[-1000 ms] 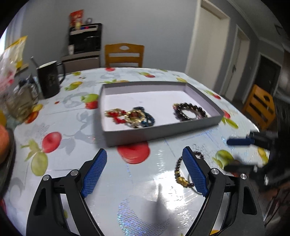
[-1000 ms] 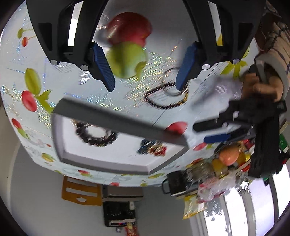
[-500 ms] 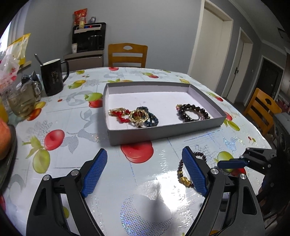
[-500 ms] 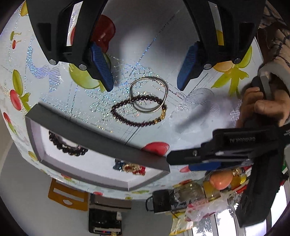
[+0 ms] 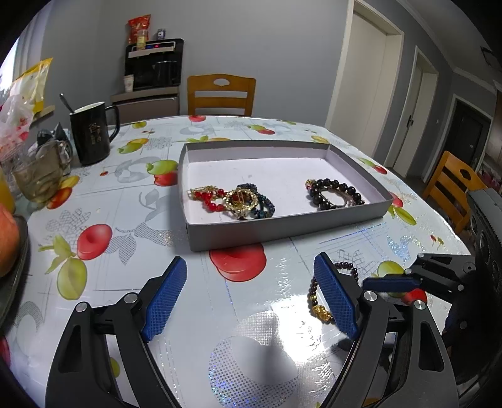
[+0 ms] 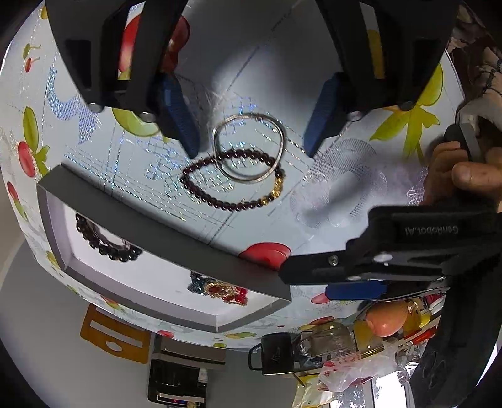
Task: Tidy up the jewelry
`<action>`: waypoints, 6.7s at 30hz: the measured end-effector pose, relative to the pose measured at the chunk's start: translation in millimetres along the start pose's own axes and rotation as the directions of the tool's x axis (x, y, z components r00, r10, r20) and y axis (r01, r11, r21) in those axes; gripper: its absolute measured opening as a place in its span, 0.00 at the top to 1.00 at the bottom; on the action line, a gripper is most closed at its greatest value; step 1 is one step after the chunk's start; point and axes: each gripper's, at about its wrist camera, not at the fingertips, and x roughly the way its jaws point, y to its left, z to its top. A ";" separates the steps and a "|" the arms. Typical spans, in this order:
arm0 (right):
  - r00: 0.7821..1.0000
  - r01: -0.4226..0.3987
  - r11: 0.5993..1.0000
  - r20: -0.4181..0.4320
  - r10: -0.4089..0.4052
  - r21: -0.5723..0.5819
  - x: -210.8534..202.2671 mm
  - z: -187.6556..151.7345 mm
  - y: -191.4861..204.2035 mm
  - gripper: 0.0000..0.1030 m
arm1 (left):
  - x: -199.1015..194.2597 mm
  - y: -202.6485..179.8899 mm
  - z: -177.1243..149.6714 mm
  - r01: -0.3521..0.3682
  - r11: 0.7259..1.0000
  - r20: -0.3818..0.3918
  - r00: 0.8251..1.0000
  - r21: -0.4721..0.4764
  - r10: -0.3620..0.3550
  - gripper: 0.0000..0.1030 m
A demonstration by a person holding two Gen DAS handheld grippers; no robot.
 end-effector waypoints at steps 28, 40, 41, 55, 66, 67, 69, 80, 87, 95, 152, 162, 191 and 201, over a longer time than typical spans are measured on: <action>0.992 -0.031 0.989 0.127 0.012 0.147 -51.7 -34.5 -65.7 0.55 | 23.7 -61.6 -7.0 0.033 0.968 -0.107 0.994 0.249 -0.007 0.20; 0.991 -0.044 0.988 0.133 0.025 0.147 -55.9 -32.8 -65.8 0.56 | 44.8 -64.6 -12.9 0.048 0.964 -0.214 0.977 0.262 0.010 0.82; 0.991 -0.043 0.988 0.133 0.023 0.146 -56.1 -32.3 -65.7 0.56 | 44.2 -66.9 -14.2 0.042 0.960 -0.211 0.977 0.275 0.018 0.86; 0.988 -0.016 0.993 0.151 -0.002 0.115 -67.5 -4.5 -64.2 0.56 | 20.6 -57.0 2.4 0.071 0.973 -0.168 0.985 0.218 -0.034 0.94; 0.987 0.007 0.996 0.160 -0.022 0.094 -71.7 23.6 -73.6 0.56 | 0.5 -43.9 28.3 0.059 0.981 -0.106 0.994 0.186 -0.040 0.94; 0.987 0.010 0.995 0.161 -0.025 0.095 -71.9 27.1 -75.2 0.56 | -1.0 -42.5 30.5 0.060 0.981 -0.101 0.994 0.182 -0.042 0.94; 0.986 0.012 0.995 0.163 -0.028 0.096 -72.4 32.4 -77.4 0.56 | -4.1 -39.6 35.7 0.066 0.982 -0.089 0.995 0.174 -0.051 0.94; 0.986 0.012 0.993 0.163 -0.032 0.121 -55.9 59.7 -91.6 0.55 | -15.0 -24.2 72.0 0.085 0.988 -0.021 0.996 0.127 -0.083 0.94; 0.987 0.032 0.989 0.153 -0.054 0.145 -39.6 68.9 -103.4 0.55 | -4.3 -23.0 88.8 0.082 0.990 0.003 0.997 0.112 -0.083 0.94; 0.988 0.048 0.983 0.137 -0.073 0.177 -20.3 74.9 -118.7 0.55 | 30.6 -19.6 102.5 0.070 0.994 0.016 0.997 0.082 -0.072 0.94; 0.935 0.083 0.965 0.316 -0.161 0.248 -44.5 31.3 -111.3 0.17 | 13.5 -11.2 27.9 -0.115 0.992 0.141 0.984 0.054 0.107 0.08; 0.902 0.079 0.964 0.394 -0.178 0.254 -65.5 7.6 -92.7 0.05 | -3.8 -20.5 16.4 -0.132 0.990 0.177 0.977 0.049 0.121 0.07; 0.872 0.167 0.955 0.416 -0.260 0.246 -71.9 -2.8 -77.1 0.05 | -19.2 -21.9 10.5 -0.190 0.982 0.231 0.956 0.019 0.181 0.05; 0.872 0.167 0.955 0.415 -0.260 0.246 -71.3 -2.0 -76.9 0.05 | -20.3 -22.5 10.6 -0.194 0.981 0.236 0.954 0.021 0.184 0.05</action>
